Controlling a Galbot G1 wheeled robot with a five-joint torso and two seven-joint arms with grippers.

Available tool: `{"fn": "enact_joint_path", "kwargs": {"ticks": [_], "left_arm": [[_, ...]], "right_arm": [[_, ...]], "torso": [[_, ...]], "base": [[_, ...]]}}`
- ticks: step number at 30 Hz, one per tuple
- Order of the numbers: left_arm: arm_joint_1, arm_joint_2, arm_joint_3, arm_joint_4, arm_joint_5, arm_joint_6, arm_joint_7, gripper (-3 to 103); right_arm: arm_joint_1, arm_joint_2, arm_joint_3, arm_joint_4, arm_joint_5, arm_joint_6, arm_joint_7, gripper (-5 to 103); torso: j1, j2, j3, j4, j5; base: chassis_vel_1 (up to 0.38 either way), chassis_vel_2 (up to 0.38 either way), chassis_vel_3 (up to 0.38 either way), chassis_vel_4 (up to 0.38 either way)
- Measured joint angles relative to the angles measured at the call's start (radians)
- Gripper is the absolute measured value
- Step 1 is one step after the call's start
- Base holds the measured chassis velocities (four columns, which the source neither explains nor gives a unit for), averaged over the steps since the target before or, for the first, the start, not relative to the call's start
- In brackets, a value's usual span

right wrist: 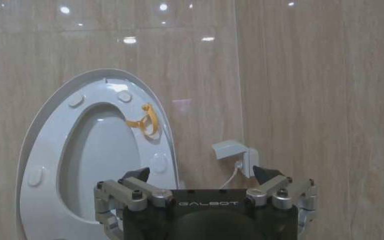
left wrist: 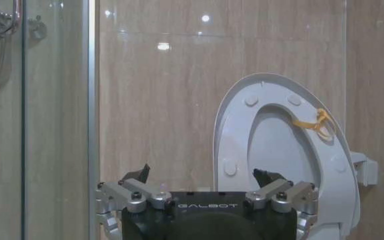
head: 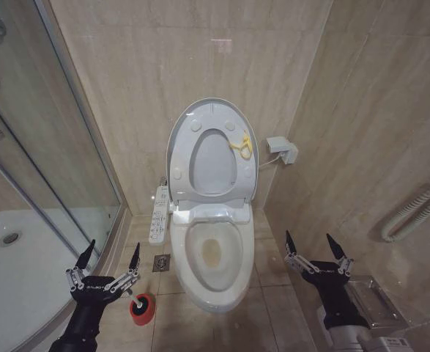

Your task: Open the toilet lid, clean the toilet bowl with a toilet brush, close the toilet lid, and flush.

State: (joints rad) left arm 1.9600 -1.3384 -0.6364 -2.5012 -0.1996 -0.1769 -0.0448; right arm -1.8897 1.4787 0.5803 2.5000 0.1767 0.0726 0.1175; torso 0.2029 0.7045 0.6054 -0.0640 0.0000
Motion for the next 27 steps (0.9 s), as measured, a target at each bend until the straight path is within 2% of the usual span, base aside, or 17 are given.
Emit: {"fn": "enact_joint_path", "kwargs": {"ticks": [27], "left_arm": [[0.000,0.000,0.000,0.001,-0.001,0.001,0.000,100]], "right_arm": [[0.001,0.000,0.000,0.000,0.000,-0.003,0.000,100]], "torso": [[0.000,0.000,0.000,0.0000,0.0000]], "base": [[0.000,0.000,0.000,0.000]]}}
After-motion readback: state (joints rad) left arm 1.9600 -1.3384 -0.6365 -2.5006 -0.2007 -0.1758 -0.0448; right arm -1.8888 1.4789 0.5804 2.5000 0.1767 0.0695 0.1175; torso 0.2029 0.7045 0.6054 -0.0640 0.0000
